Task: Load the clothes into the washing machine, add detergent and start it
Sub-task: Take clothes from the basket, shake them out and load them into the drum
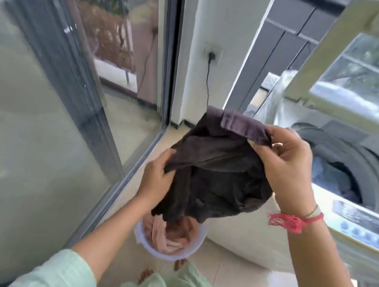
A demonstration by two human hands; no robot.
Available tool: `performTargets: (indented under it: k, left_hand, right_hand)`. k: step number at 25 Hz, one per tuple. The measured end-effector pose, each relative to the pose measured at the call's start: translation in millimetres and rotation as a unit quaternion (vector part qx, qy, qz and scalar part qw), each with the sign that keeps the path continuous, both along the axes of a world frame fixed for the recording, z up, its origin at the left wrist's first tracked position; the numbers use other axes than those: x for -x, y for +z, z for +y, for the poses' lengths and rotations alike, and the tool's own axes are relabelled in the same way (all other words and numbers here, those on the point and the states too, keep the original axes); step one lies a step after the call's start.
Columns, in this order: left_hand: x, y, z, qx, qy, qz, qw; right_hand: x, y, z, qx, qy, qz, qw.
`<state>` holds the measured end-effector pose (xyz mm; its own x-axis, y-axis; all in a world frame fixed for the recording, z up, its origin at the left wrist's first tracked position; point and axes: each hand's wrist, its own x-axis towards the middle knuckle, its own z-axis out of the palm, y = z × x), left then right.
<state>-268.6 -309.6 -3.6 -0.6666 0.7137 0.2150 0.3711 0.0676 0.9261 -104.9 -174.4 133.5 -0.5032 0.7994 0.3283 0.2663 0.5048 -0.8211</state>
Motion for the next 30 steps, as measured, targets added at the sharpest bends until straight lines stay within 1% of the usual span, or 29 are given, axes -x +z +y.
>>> performTargets:
  k: [2,3,6,8,9,10,12,14,16,19,21,23,25,27,29,30]
  left_hand:
    - [18,45,8,-0.037,0.035,0.074,0.996]
    - [26,68,13,-0.049,0.041,0.117,0.991]
    - [39,132,30,-0.064,0.008,0.232,0.971]
    - [39,163,45,-0.029,-0.006,0.32,0.947]
    - [38,170,52,0.006,-0.007,0.354,0.935]
    - [36,173,59,0.046,-0.015,0.365,0.93]
    - [26,168,72,0.118,-0.056,0.328,0.935]
    - [10,161,89,0.139,-0.094,0.257,0.952]
    - [-12,165,112,0.103,-0.09,0.203,0.969]
    - [-50,177,159,0.047,-0.065,0.196,0.977]
    - [-80,169,199,0.054,-0.082,0.2,0.975]
    - [-114,149,239,0.111,-0.129,0.191,0.967]
    - [-147,117,277,0.201,-0.178,0.189,0.945]
    - [-180,82,310,0.305,-0.212,0.23,0.9]
    - [-206,51,330,0.401,-0.22,0.277,0.845]
    - [-214,43,337,0.428,-0.215,0.284,0.83]
  right_hand:
    - [-11,21,7,-0.083,-0.055,-0.014,0.995]
    - [-15,31,12,-0.107,-0.074,-0.012,0.991]
    - [-20,72,30,-0.166,-0.115,0.034,0.979]
    - [-18,102,45,-0.195,-0.131,0.084,0.968]
    - [-18,116,52,-0.213,-0.138,0.112,0.961]
    - [-20,128,59,-0.232,-0.146,0.138,0.952]
    - [-27,143,71,-0.275,-0.16,0.165,0.934]
    - [-38,152,82,-0.309,-0.171,0.179,0.918]
    - [-54,162,103,-0.336,-0.188,0.205,0.9]
    - [-84,178,150,-0.337,-0.221,0.244,0.882]
    - [-112,182,189,-0.316,-0.226,0.245,0.888]
    - [-144,172,229,-0.294,-0.21,0.205,0.91]
    - [-177,151,267,-0.285,-0.174,0.132,0.933]
    - [-208,120,305,-0.284,-0.139,0.051,0.947]
    - [-229,83,335,-0.261,-0.109,-0.021,0.959]
    - [-237,68,347,-0.238,-0.103,-0.042,0.965]
